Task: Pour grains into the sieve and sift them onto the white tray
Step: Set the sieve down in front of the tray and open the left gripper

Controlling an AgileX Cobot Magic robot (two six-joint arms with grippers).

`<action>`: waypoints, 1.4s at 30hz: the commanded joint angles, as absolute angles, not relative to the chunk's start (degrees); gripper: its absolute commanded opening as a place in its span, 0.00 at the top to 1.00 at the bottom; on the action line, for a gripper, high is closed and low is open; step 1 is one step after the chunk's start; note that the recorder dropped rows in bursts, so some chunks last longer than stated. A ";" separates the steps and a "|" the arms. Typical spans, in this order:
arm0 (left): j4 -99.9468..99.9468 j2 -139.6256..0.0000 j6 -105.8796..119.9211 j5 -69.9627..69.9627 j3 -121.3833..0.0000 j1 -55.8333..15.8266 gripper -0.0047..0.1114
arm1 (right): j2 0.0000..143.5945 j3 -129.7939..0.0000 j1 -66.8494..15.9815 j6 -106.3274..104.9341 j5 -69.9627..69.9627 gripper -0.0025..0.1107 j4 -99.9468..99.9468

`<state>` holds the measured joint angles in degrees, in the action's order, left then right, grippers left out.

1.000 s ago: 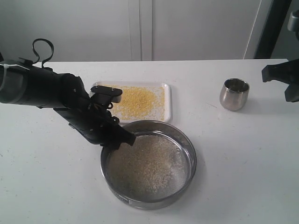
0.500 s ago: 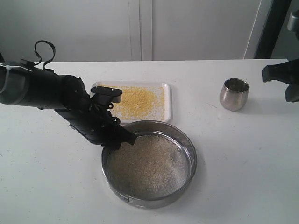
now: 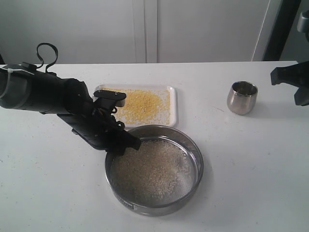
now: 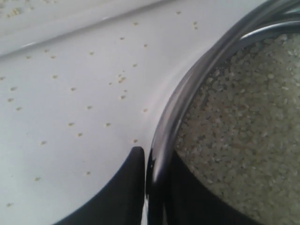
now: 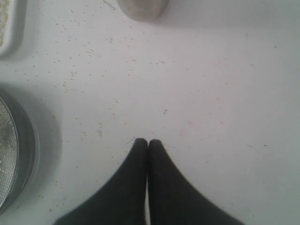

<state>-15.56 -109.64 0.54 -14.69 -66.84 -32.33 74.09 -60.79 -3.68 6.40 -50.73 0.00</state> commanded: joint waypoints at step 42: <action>-15.87 -100.59 0.00 -17.53 -67.39 -32.65 0.43 | 73.62 -60.57 -3.62 6.26 -50.52 0.98 0.00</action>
<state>-15.56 -101.56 0.00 -16.49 -67.33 -32.37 74.09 -60.79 -3.68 6.40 -50.73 0.00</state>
